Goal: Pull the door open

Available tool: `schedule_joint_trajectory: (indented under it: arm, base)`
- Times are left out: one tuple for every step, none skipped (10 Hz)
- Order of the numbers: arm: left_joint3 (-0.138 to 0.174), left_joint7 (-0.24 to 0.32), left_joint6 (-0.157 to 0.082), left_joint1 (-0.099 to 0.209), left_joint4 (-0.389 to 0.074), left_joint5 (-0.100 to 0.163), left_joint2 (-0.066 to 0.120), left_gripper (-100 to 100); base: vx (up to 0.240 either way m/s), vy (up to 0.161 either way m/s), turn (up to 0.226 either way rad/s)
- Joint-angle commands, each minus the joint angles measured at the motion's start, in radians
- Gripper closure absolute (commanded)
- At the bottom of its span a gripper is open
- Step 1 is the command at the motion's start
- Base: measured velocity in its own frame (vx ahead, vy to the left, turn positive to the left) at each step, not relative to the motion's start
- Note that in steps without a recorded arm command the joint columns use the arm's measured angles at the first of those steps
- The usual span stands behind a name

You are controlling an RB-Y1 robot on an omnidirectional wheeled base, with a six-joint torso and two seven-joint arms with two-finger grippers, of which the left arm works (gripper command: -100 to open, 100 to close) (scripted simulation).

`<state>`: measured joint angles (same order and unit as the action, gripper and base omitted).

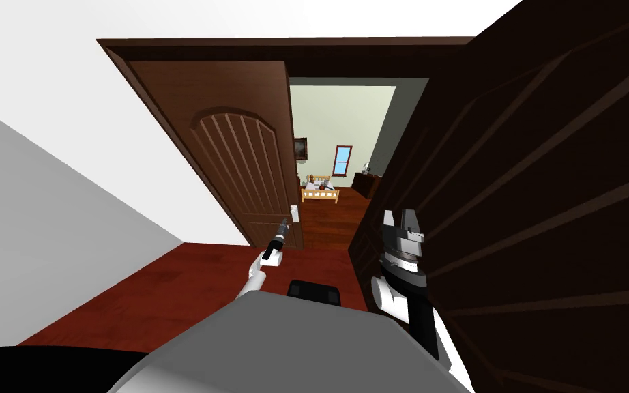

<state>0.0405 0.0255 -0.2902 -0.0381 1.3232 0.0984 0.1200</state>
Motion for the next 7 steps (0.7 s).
schedule_joint_trajectory:
  arm:
    - [0.0, 0.0, 0.0, 0.0, 0.0, 0.0, 0.0, -100]
    - [0.015, 0.015, -0.01, 0.001, -0.019, 0.01, 0.023, -100]
    - [0.02, 0.02, -0.013, 0.001, -0.025, 0.013, 0.032, -100]
    - [0.032, 0.033, -0.021, 0.001, -0.038, 0.021, 0.051, -100]
    - [0.045, 0.046, -0.029, 0.001, -0.052, 0.03, 0.072, -100]
    - [0.059, 0.059, -0.038, 0.001, -0.066, 0.038, 0.092, -100]
    - [0.071, 0.071, -0.045, 0.002, -0.079, 0.046, 0.111, -100]
  base:
    - [0.053, 0.012, -0.007]
    - [0.106, -0.031, -0.156]
    - [0.17, -0.02, -0.1]
    - [0.195, -0.049, -0.131]
    - [0.227, -0.056, -0.171]
    - [0.205, -0.023, -0.184]
    - [0.215, -0.052, -0.171]
